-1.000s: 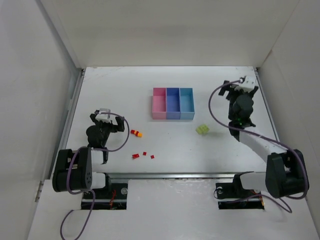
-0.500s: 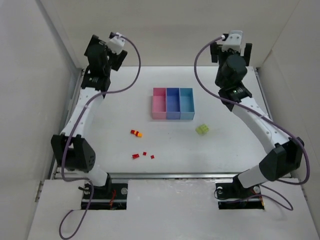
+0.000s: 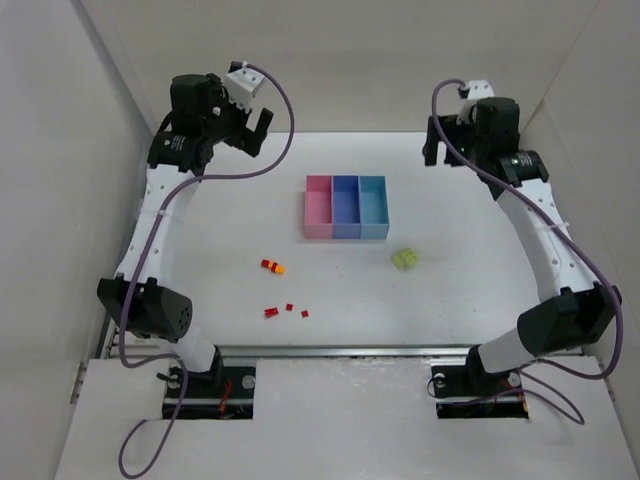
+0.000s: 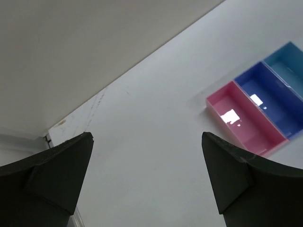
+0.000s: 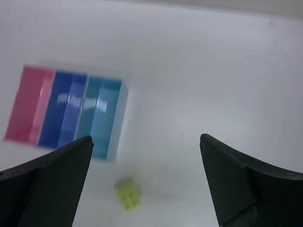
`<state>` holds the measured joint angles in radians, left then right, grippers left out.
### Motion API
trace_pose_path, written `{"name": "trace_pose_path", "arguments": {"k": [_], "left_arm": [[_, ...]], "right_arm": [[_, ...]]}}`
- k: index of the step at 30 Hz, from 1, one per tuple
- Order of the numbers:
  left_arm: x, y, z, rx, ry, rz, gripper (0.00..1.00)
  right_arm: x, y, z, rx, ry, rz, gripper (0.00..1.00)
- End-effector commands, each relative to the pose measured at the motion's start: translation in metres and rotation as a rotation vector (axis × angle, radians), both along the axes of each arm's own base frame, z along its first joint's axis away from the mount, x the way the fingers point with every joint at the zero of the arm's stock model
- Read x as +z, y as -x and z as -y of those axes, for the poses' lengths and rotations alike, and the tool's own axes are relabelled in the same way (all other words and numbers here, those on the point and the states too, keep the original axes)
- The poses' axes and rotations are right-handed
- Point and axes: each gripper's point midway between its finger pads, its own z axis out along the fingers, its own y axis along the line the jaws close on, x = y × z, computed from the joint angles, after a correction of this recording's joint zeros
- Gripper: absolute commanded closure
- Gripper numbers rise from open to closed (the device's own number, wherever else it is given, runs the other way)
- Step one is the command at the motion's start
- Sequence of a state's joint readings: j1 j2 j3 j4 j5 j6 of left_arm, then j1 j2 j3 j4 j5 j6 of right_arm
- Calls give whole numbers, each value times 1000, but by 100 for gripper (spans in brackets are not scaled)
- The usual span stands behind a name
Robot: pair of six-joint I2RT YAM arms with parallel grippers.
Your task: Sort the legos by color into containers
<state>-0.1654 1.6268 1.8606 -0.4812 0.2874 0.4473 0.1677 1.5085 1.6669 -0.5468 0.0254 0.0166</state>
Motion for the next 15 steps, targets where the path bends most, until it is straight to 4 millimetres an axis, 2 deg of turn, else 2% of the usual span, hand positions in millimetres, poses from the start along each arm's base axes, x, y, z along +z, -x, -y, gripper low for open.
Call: {"name": "trace_pose_path", "arguments": {"k": [1, 2, 3, 4, 5, 6, 8, 10, 12, 13, 15], "left_arm": [[12, 34, 29, -168, 6, 44, 1], [-1, 35, 29, -157, -29, 20, 1], [-10, 33, 28, -147, -78, 17, 1], [-33, 40, 34, -154, -123, -37, 1], [-45, 40, 28, -114, -173, -58, 1], [-51, 43, 28, -107, -187, -68, 1], [-68, 51, 35, -121, -202, -103, 1], [-67, 58, 36, -121, -174, -112, 1], [-70, 63, 40, -122, -156, -117, 1], [-66, 65, 44, -132, -152, -100, 1], [-66, 64, 43, -118, -143, -87, 1]], "right_arm": [[-70, 67, -23, 114, -62, -313, 0], [-80, 75, -27, 138, -73, -340, 0], [-106, 90, -27, 146, -73, -415, 0], [-116, 96, -27, 152, -76, -439, 0], [-128, 103, -26, 149, -72, -477, 0], [-145, 108, -20, 121, -49, -518, 2], [-164, 110, -14, 122, 0, -560, 12], [-182, 115, -15, 140, 41, -589, 17], [-188, 117, -17, 196, 84, -574, 18], [-197, 123, -21, 231, 95, -590, 18], [-204, 117, -31, 276, 72, -578, 19]]}}
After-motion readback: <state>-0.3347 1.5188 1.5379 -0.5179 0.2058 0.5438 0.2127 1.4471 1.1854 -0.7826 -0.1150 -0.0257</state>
